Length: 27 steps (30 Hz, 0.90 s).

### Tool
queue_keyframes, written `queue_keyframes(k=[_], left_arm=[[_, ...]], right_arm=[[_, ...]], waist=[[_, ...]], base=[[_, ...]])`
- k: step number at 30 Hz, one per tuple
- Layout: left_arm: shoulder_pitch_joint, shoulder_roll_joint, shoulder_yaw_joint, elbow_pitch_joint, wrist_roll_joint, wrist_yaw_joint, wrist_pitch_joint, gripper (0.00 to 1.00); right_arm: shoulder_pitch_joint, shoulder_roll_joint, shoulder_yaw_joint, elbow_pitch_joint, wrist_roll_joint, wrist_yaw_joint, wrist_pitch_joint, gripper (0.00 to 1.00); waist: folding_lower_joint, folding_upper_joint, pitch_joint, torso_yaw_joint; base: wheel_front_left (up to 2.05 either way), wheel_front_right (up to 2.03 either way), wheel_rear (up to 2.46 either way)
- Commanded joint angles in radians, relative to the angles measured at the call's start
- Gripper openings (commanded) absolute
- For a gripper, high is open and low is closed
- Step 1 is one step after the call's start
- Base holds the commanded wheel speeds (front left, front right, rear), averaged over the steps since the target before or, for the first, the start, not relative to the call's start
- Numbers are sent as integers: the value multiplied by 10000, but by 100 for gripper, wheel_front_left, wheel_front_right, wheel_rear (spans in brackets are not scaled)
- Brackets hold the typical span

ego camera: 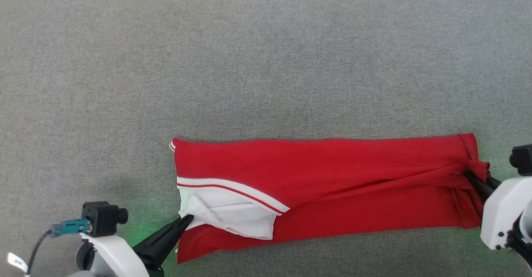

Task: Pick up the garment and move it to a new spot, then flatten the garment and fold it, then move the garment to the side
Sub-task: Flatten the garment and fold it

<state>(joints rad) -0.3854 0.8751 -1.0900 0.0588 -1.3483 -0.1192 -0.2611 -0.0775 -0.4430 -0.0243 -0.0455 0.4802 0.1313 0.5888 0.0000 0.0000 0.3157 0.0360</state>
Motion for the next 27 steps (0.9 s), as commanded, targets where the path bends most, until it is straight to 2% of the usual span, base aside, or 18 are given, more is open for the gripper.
queue_keyframes(k=[1, 7, 8, 9, 10, 11, 12, 13, 17, 20, 27], left_arm=[[-28, -216, -71, 327, 179, -36, -24, 0], [-239, -848, -140, 1450, 236, -89, -31, 0], [-259, -910, -118, 1561, 255, -100, -31, 7], [-266, -973, -70, 1665, 278, -96, -34, 24], [-266, -973, -70, 1665, 278, -96, -34, 24], [-248, -1043, -26, 1736, 279, -87, -37, 44], [-230, -1095, 30, 1777, 320, -91, -40, 60], [-207, -1136, 128, 1787, 399, -94, -42, 100], [156, -1347, 787, 1668, 578, -99, -46, 100], [739, -1642, 1989, 1547, 988, -103, -47, 100], [1763, -2929, 4397, 1869, 2371, -104, -49, 100]], right_arm=[[-230, -33, 112, 347, -184, -10, -223, 0], [-619, 157, 553, 1381, -155, -10, -717, 0], [-654, 137, 621, 1457, -158, -10, -766, 2], [-696, 111, 690, 1496, -185, -10, -843, 28], [-696, 111, 690, 1496, -185, -10, -843, 28], [-735, 84, 705, 1518, -212, -9, -926, 47], [-744, 53, 697, 1546, -232, -10, -960, 83], [-725, 26, 677, 1540, -242, -10, -970, 100], [-510, 44, 353, 1244, 6, -10, -843, 100], [-266, -24, -135, 1105, 177, -9, -516, 100], [-100, 218, -713, 2213, 503, -9, -291, 100]], waist=[[0, 0, -24, -26], [0, 0, -112, -52], [0, 0, -126, -55], [0, 0, -142, -57], [0, 0, -142, -57], [0, 0, -161, -55], [0, 0, -185, -47], [0, 0, -211, -33], [0, 0, -349, 104], [0, 0, -476, 332], [0, 0, -672, 874]], base=[[0, 0, 0], [0, 0, 0], [0, 0, 0], [0, 0, 0], [0, 0, 0], [0, 0, 0], [0, 0, 0], [0, 0, 0], [0, 0, 0], [0, 0, 0], [0, 0, 0]])
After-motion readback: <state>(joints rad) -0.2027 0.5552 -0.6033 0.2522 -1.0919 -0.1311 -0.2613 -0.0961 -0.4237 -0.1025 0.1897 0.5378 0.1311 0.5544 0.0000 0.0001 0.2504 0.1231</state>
